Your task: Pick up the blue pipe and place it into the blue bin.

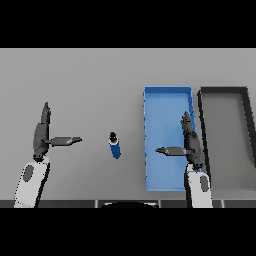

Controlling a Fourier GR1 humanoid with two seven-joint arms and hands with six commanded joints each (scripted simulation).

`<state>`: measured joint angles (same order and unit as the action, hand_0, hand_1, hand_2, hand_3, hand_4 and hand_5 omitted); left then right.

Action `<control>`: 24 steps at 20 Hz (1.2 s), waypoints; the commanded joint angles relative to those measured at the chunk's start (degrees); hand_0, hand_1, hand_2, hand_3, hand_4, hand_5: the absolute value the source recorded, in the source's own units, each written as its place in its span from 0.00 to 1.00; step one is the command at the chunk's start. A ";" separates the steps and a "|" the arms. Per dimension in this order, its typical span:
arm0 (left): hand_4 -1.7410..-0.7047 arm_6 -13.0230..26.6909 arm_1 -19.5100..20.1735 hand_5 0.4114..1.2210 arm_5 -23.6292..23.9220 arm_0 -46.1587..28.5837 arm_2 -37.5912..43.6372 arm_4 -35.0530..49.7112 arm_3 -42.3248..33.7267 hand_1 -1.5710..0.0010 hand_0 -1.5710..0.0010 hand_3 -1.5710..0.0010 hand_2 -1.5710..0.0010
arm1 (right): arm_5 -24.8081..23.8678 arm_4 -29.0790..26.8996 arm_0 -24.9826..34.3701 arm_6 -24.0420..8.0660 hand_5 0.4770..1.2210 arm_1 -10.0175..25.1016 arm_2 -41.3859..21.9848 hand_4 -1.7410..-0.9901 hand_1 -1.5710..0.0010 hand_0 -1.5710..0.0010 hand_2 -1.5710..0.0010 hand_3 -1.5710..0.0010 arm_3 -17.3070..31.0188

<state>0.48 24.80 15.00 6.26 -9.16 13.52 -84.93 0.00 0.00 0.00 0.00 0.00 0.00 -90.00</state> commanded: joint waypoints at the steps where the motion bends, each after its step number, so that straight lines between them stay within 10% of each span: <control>1: 0.71 -0.27 -0.07 0.22 0.07 -0.02 -0.03 -0.04 -0.07 1.00 1.00 1.00 1.00 | -0.01 -0.06 -0.03 0.02 0.17 0.06 0.05 0.69 1.00 1.00 1.00 1.00 -0.02; 6: 0.71 -0.08 -0.55 0.22 0.76 -0.13 -0.63 -0.57 -0.85 1.00 1.00 1.00 1.00 | 0.57 -0.40 -0.47 0.52 0.17 0.68 0.19 0.69 1.00 1.00 1.00 1.00 -0.62; 9: 0.70 -7.14 7.26 0.22 -11.02 -3.80 -3.46 -1.12 -2.20 1.00 1.00 1.00 1.00 | 4.14 4.86 -4.89 6.00 0.17 6.71 -3.42 0.68 1.00 1.00 1.00 1.00 -5.27; 17: 0.69 -9.75 10.59 0.22 -19.02 -6.02 -5.90 0.37 -4.73 1.00 1.00 1.00 1.00 | 4.60 6.17 -5.49 3.93 0.15 8.16 -4.15 0.70 1.00 1.00 1.00 1.00 -6.52; 24: 0.65 -2.57 11.81 0.11 -25.44 -4.67 -12.73 -0.36 -10.33 1.00 1.00 1.00 1.00 | 5.13 5.91 -4.64 5.47 0.17 8.65 -4.02 0.68 1.00 1.00 1.00 1.00 -6.76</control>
<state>-2.23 36.56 -10.51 1.62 -21.93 13.16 -95.28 5.12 5.90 -4.61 5.51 8.66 -4.01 -96.77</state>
